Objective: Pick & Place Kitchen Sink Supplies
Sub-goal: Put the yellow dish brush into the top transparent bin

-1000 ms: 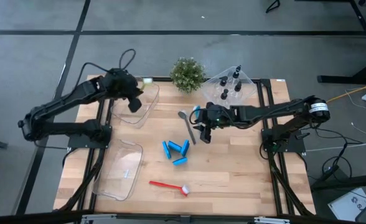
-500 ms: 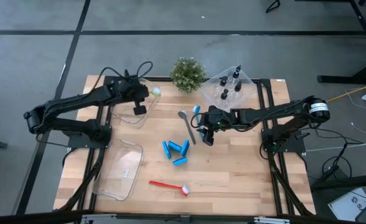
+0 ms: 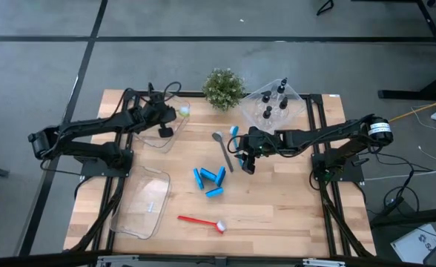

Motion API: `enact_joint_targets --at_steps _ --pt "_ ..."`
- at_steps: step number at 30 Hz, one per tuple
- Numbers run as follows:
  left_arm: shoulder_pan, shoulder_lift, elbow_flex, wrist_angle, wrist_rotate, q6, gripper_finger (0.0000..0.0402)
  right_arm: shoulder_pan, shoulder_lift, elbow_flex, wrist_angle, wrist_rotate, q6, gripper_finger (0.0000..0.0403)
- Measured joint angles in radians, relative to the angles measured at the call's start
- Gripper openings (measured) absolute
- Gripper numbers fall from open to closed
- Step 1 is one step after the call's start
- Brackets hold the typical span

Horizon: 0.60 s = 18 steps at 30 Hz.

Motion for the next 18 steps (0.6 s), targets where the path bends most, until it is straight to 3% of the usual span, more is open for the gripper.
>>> enact_joint_targets --at_steps 6,18 --pt "0.019 0.000 -0.020 -0.003 -0.060 0.022 0.0042 0.000 0.000 0.000 0.000 0.000 0.002 0.0151" --pt "0.047 0.001 -0.022 -0.042 -0.008 -0.066 0.0066 0.000 0.000 0.000 0.000 0.000 0.013 0.0151"
